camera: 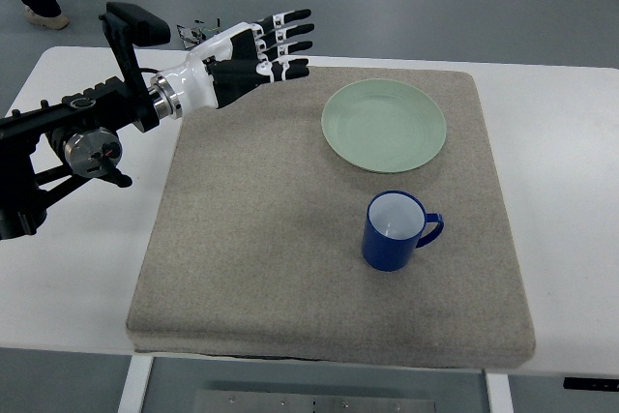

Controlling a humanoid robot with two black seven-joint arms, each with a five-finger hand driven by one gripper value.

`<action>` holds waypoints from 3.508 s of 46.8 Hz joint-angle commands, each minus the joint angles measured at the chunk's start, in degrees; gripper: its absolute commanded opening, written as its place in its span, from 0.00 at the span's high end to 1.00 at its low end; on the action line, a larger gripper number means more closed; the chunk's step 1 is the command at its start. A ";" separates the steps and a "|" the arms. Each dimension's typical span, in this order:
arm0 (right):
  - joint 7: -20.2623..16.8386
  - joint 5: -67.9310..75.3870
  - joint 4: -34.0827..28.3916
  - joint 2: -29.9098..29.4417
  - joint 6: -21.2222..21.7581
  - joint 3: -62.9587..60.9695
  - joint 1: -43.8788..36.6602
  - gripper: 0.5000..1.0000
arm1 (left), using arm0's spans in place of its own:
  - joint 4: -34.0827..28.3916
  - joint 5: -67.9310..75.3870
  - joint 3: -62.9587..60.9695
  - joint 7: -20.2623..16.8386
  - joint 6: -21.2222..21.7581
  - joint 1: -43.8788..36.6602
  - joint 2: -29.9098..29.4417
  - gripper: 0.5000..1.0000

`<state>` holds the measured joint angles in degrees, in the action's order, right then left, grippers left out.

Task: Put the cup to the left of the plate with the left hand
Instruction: 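Extend the open left hand across the board toward the blue mug, then wrap the left hand fingers around the blue mug body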

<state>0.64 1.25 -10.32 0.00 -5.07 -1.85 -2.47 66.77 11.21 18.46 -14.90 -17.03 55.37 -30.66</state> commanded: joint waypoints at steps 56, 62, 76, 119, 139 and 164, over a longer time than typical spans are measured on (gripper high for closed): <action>-0.03 -0.01 0.04 0.00 -0.03 0.00 0.01 0.13 | 1.08 22.98 -0.18 0.05 -13.56 -7.47 3.41 0.01; 0.06 0.07 0.04 0.00 -0.03 0.00 0.01 0.13 | -1.38 22.98 -1.50 -0.04 -13.47 -7.39 5.87 0.01; -0.03 -0.01 0.04 0.00 -0.03 0.00 0.01 0.13 | -6.92 23.42 -1.59 -0.04 -13.56 -7.04 11.06 0.01; -0.02 -0.01 -0.05 0.00 0.06 0.00 0.01 0.13 | -7.80 27.11 -0.71 0.05 -13.20 -6.42 15.72 0.01; -0.03 -0.01 0.04 0.00 0.06 0.00 0.01 0.13 | -8.67 27.37 -0.80 0.05 -11.36 -6.51 17.30 0.01; -0.02 0.07 0.04 0.00 0.06 0.00 0.01 0.13 | -10.52 27.37 -0.97 -0.04 -11.27 -6.33 19.50 0.04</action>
<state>0.63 1.26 -10.31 0.00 -5.08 -1.85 -2.46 56.25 38.58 17.51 -14.85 -28.31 49.01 -11.43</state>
